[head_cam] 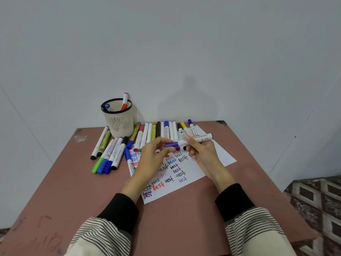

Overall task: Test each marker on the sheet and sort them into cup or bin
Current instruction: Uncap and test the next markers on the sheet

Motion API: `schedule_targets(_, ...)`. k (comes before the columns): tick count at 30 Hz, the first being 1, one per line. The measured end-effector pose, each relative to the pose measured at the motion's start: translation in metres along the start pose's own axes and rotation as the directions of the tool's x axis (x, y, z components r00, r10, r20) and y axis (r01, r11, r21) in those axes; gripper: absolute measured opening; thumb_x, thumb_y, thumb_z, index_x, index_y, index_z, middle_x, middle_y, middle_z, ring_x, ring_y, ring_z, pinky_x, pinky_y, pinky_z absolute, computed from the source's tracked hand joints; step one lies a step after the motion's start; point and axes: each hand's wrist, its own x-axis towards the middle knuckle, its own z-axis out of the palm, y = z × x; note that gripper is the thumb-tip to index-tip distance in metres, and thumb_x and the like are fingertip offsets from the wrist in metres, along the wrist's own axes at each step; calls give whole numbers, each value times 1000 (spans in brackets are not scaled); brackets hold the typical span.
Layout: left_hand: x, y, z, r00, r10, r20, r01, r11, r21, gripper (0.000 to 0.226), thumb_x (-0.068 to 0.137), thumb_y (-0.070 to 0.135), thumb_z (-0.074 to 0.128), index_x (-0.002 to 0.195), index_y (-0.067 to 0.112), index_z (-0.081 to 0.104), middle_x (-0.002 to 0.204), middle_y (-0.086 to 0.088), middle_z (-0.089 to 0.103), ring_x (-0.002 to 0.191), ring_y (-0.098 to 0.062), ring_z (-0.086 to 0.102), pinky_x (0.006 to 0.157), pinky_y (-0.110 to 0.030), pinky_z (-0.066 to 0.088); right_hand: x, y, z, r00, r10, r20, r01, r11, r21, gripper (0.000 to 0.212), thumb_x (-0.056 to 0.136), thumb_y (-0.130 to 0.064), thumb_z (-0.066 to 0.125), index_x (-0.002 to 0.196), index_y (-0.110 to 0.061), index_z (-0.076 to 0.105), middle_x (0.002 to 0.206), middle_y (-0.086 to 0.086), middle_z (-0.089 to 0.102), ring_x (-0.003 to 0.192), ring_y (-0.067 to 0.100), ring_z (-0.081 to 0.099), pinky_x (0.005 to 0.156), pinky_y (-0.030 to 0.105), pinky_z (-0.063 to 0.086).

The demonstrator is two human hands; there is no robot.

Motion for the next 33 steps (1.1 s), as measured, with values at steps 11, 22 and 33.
schedule_targets(11,-4,5,2,991,41,128,-55,992,112,14,100,23,50,99,26,63,84,9,62,76,1,58,71,-22,54,1,3,-1,1000,-5,19,5,1000,-23,13,89,-19,66,90,-6,65,57,1,52,48,7,41,47,18,32)
schedule_targets(22,-18,16,41,988,108,-114,-77,966,246,24,102,35,43,120,25,54,110,14,59,96,3,54,81,-19,45,-11,-16,-32,913,-46,-406,43,999,-17,24,94,-31,62,77,-14,62,60,-1,52,48,6,41,46,18,34)
schedule_targets(33,-40,69,224,925,290,247,-366,856,366,26,100,20,44,121,15,59,121,1,59,113,-12,49,89,-21,36,-83,-60,-235,696,-169,-697,-36,962,-269,28,97,-29,56,74,-13,55,64,2,54,54,12,48,54,25,44)
